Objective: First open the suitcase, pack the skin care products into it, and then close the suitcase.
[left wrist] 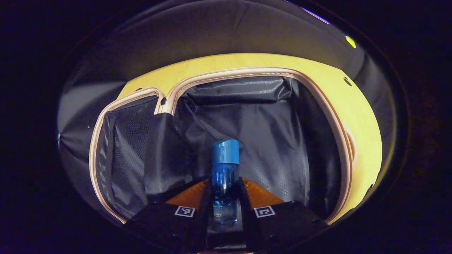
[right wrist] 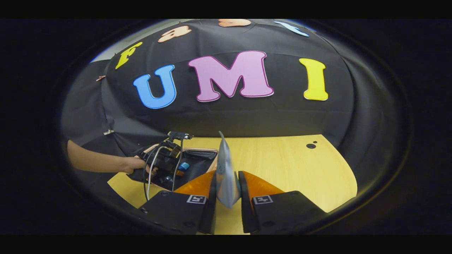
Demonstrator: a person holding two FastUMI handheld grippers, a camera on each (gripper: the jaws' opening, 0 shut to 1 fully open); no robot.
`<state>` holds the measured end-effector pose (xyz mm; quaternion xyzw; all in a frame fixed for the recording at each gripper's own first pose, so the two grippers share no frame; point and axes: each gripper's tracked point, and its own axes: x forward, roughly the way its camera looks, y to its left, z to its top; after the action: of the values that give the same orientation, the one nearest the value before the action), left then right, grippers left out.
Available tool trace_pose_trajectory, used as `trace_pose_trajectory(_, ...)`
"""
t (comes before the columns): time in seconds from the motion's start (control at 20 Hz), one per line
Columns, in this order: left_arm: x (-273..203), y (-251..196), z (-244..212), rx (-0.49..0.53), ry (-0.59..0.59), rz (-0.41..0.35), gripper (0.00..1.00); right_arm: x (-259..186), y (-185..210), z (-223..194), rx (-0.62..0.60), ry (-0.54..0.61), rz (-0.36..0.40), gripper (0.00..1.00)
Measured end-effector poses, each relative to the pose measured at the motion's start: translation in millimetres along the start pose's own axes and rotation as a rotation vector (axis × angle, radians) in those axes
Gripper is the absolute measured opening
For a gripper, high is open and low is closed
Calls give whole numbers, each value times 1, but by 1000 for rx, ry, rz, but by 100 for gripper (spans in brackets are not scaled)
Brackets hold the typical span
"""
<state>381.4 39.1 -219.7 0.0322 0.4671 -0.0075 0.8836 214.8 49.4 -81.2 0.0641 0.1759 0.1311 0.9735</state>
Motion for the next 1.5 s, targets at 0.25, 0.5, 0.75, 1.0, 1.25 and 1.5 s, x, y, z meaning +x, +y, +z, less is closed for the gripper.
trace_pose_trajectory(0.25,-52,2,28,-90,-253,-60,94,22,28,6,-10,27,51,32)
trace_pose_trajectory(0.5,-160,49,14,-228,-509,-19,99,76,87,-7,-45,115,165,24)
trace_pose_trajectory(0.75,-232,93,-55,-293,-587,63,97,143,143,-61,-181,230,200,33)
trace_pose_trajectory(1.0,-268,104,-110,-361,-625,130,97,199,152,-148,-159,492,125,33)
trace_pose_trajectory(1.25,-274,109,-146,-430,-613,157,97,222,135,-191,-76,705,-1,33)
trace_pose_trajectory(1.5,-279,118,-165,-455,-590,188,97,235,126,-196,43,763,-137,29)
